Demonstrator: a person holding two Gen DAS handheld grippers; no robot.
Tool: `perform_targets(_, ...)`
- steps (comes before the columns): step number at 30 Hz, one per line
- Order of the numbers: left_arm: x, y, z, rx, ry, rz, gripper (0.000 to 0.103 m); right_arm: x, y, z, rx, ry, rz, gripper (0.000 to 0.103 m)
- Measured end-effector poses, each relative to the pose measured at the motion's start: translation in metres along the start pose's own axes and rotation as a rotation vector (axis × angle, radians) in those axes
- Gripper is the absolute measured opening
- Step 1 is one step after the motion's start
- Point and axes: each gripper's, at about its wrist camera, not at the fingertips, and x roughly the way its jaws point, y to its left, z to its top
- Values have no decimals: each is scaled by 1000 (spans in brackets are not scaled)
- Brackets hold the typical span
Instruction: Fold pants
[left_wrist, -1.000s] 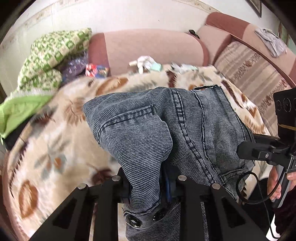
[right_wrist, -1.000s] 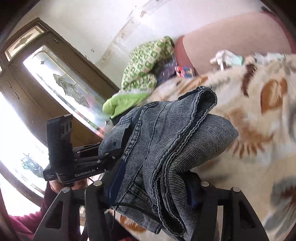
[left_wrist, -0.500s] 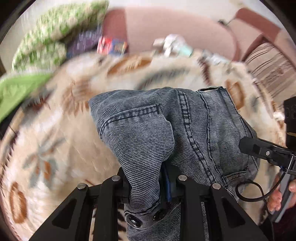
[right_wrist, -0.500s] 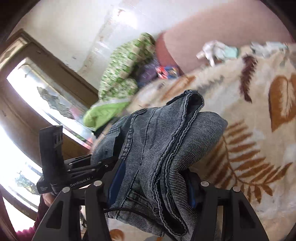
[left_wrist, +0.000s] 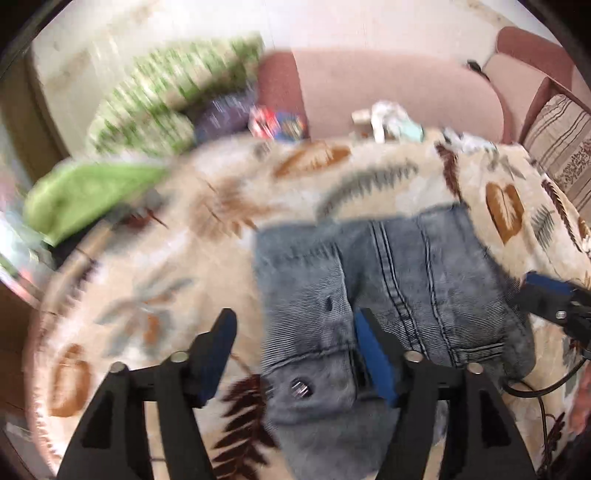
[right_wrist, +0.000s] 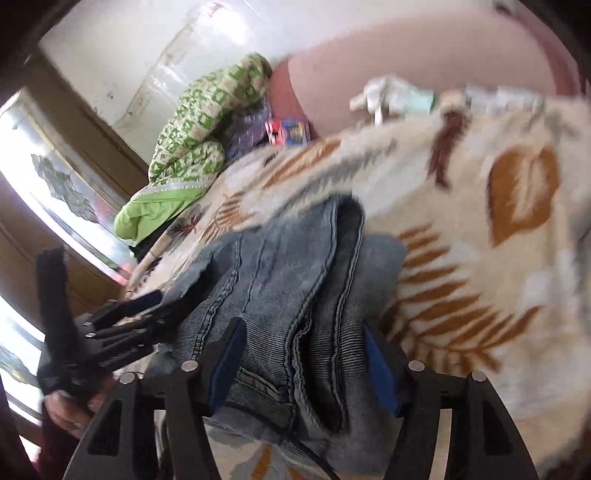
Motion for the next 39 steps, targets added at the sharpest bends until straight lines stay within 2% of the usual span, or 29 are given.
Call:
perform_targets(3, -43, -3, 0, 9, -92, 38, 78, -43, 25, -3, -103, -126, -50, 77)
perform_targets(7, -96, -2, 1, 6, -203, 60, 82, -97, 53, -22, -155, -264, -56, 79)
perform_targets(11, -139, -3, -1, 4, -289, 67, 84, -131, 81, -35, -200, -325, -67, 80)
perform_targets(16, -179, -6, -11, 13, -359, 84, 87, -172, 103, -48, -218, -374, -76, 80)
perform_targets(22, -217, 2, -26, -30, -407, 69, 103, -196, 117, -58, -213, -405, -71, 81)
perform_targets(29, -229, 5, -49, -2, -438, 107, 103, -198, 129, -69, -228, -381, -69, 81)
perform_targets(36, -241, 18, -61, -21, -482, 77, 103, -187, 139, -79, -256, -340, -67, 81)
perform_targets(39, -244, 23, -63, -35, -503, 93, 103, -184, 138, -81, -246, -328, -53, 81)
